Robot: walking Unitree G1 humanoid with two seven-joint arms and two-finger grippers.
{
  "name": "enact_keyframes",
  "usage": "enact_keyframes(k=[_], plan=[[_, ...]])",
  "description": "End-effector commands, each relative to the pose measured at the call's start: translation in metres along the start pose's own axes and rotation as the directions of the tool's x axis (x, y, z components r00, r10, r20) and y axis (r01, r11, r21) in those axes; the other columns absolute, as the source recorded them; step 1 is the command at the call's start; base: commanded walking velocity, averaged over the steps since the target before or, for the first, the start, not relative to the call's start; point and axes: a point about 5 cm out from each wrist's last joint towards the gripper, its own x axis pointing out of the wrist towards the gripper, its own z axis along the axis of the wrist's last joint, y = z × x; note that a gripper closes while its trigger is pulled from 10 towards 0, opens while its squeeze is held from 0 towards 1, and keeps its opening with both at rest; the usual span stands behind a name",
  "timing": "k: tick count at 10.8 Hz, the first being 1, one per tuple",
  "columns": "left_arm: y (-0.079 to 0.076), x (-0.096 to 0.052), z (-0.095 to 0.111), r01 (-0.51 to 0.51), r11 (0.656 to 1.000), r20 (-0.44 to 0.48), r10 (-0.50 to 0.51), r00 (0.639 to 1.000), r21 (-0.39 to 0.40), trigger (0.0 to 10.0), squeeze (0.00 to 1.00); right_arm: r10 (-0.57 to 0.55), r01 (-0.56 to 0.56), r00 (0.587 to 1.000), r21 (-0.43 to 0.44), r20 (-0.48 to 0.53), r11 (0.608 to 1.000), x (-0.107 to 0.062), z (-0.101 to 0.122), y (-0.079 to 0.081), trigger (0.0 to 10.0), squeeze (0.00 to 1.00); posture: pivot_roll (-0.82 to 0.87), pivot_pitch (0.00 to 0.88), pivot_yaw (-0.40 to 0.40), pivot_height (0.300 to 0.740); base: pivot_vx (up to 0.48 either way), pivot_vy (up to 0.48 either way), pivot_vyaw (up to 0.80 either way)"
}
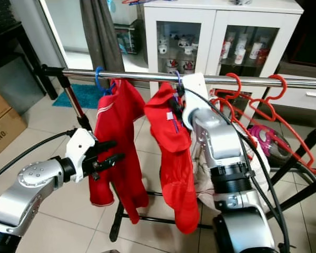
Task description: Hang hanger
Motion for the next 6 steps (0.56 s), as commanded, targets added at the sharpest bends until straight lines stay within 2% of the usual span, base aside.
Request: enact_keyframes(k=[1,2,3,4,6], plan=[[0.0,0.0,0.001,0.001,1.0,-0.01,-0.001,1.0,0.01,10.0,0.0,-0.003,0.002,1.0,-0.009,-0.023,1.0,-0.001,-0.003,0.004,10.0,1.0,-0.08,0.0,0.063,0.74,0.0,0.0,0.0],[-0.001,0.001,0.001,0.002,1.0,-0.009,-0.002,1.0,0.01,10.0,0.0,-0.025,0.025,0.999,0.011,-0.049,1.0,0.0,-0.008,0.005,7.7,0.0,-0.07,0.0,0.056,0.74,0.0,0.0,0.0],[-0.002,0.001,0.001,0.0,1.0,-0.008,0.0,1.0,0.011,10.0,0.0,-0.056,0.059,0.995,0.034,-0.083,0.998,-0.001,-0.014,0.003,0.0,0.0,-0.07,0.0,0.052,0.74,0.0,0.0,0.0],[-0.002,0.0,0.001,-0.002,1.0,-0.007,0.002,1.0,0.01,10.0,0.0,-0.073,0.08,0.991,0.06,-0.111,0.995,-0.001,-0.018,0.002,0.0,0.0,-0.07,0.0,0.052,0.74,0.0,0.0,0.0],[-0.001,0.0,0.001,-0.001,1.0,-0.008,0.001,1.0,0.013,10.0,0.0,-0.07,0.079,0.995,0.158,-0.066,0.984,0.001,-0.015,0.006,0.0,0.0,-0.07,0.0,0.058,0.74,0.0,0.0,0.0]])
